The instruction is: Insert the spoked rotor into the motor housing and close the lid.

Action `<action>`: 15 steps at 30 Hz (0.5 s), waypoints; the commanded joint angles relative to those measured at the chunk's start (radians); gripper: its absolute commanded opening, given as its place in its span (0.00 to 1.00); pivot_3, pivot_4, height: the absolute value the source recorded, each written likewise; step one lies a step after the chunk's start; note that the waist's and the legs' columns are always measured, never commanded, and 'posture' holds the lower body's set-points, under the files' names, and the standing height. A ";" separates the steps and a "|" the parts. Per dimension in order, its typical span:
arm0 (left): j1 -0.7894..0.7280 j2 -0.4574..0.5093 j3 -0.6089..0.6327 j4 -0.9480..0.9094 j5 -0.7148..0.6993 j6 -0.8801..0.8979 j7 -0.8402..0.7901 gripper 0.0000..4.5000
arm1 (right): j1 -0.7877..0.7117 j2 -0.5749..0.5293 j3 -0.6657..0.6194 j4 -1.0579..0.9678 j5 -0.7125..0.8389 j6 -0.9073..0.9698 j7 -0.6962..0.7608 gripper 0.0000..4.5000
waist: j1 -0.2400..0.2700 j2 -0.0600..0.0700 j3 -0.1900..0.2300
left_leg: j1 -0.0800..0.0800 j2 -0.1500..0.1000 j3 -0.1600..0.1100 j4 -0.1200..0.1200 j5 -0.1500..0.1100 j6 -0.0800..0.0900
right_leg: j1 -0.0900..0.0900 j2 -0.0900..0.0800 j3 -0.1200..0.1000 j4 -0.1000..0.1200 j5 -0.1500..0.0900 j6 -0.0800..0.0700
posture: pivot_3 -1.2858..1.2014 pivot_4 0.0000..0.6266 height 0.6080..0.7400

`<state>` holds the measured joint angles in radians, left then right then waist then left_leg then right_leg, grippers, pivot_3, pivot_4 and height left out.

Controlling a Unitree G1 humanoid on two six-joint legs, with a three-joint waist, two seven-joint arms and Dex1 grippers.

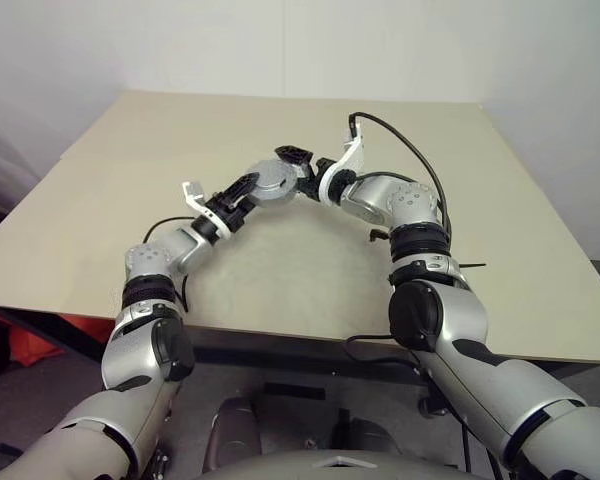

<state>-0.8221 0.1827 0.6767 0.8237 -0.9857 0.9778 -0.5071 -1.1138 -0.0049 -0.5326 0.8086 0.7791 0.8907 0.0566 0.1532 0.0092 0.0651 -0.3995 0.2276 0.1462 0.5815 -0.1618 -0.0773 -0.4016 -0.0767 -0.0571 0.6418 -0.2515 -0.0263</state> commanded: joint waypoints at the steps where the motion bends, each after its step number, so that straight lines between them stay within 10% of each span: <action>1: -0.011 0.015 0.051 -0.050 -0.029 -0.100 0.001 0.50 | -0.004 -0.006 0.004 0.019 -0.025 -0.045 -0.018 0.99 | 0.000 0.000 0.000 | 0.000 0.000 0.000 0.000 0.000 0.000 | 0.000 0.000 0.000 0.000 0.000 0.000 | 0.52 0.00 1.00; 15: 0.168 0.117 0.192 -0.139 -0.025 -0.396 0.175 0.50 | 0.032 -0.060 -0.018 0.019 -0.029 -0.028 -0.019 0.99 | 0.001 -0.001 0.000 | 0.000 0.001 0.000 0.000 0.000 0.000 | 0.000 0.000 0.000 0.000 0.000 0.000 | 0.52 0.00 1.00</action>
<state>-0.6321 0.2799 0.8608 0.7474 -0.9798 0.5997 -0.3270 -1.0716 -0.0580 -0.5419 0.8657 0.7388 0.8597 0.0339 0.1544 0.0079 0.0650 -0.3994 0.2281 0.1460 0.5821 -0.1619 -0.0771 -0.4012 -0.0764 -0.0572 0.6418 -0.2514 -0.0259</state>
